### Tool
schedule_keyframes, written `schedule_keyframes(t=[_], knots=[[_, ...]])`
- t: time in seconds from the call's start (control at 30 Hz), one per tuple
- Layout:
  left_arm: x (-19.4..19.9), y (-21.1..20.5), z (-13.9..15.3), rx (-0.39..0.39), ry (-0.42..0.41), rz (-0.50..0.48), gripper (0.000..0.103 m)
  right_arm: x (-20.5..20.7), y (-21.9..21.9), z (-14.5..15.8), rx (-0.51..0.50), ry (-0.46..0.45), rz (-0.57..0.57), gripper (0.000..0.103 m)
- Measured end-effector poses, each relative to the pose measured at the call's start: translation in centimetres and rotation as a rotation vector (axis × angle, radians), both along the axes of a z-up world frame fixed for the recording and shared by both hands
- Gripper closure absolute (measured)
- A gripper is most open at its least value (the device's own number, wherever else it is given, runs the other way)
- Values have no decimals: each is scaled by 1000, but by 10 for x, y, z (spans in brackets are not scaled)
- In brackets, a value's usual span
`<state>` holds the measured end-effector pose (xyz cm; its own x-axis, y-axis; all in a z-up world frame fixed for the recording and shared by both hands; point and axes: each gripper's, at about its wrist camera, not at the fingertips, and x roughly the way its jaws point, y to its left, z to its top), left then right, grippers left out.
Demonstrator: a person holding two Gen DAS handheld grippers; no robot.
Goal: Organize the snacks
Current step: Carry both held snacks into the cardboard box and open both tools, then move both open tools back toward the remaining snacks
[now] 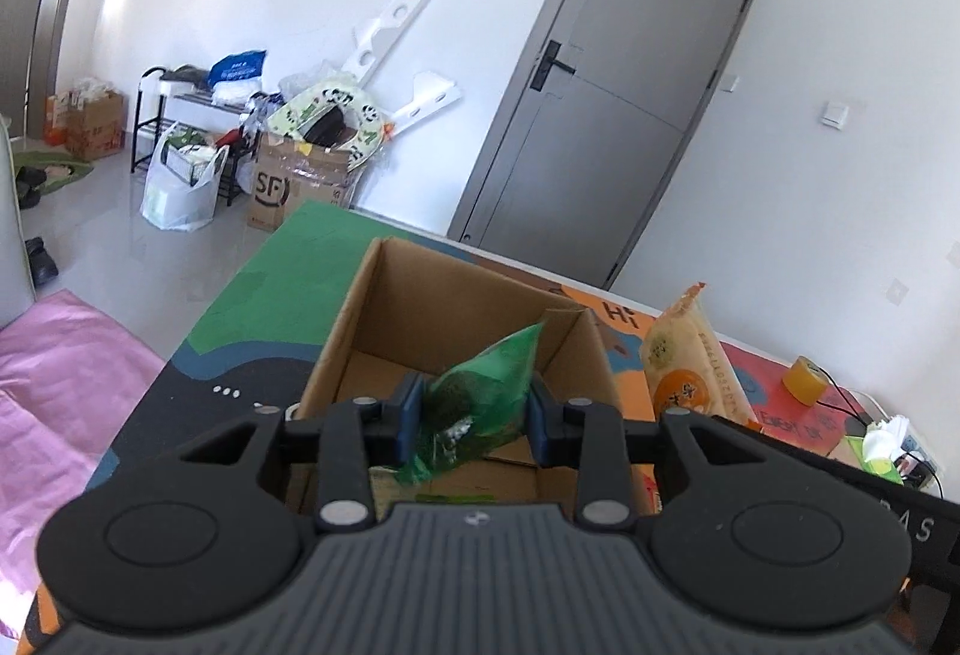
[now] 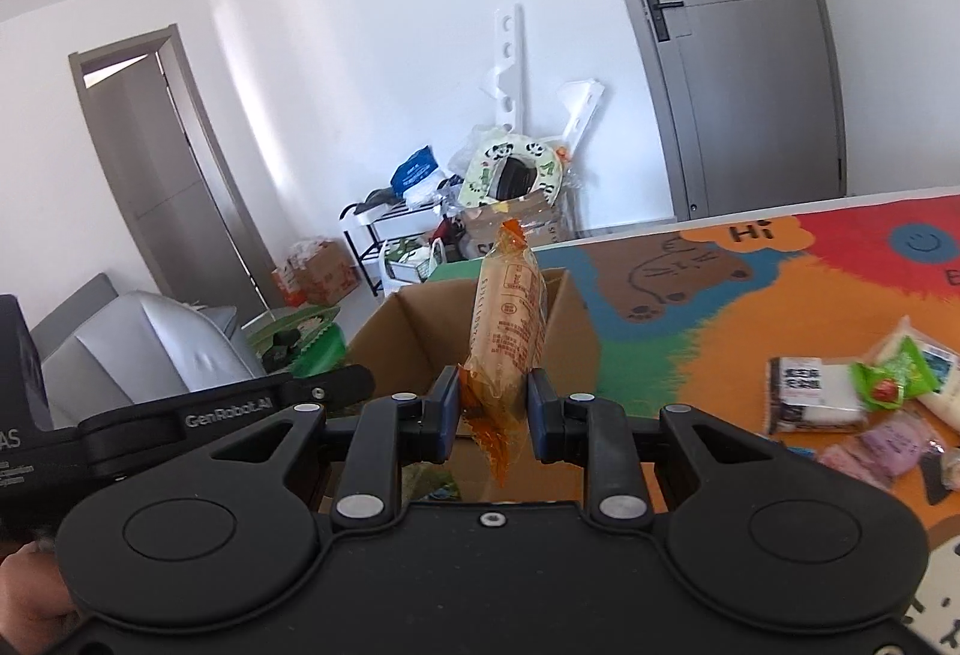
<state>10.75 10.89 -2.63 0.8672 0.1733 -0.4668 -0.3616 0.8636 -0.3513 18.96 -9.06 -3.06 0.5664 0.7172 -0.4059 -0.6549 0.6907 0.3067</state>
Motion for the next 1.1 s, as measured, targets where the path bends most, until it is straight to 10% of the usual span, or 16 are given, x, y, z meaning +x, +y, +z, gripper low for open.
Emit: schedule_keyframes(t=[0.17,1.1], knots=[[-5,9,-4,-15,6,10,45,1,13,-1,-9,7,11,79],[-19,-27,-2,62,30,-32,20,-8,-50,-20,-40,43,-149,22]])
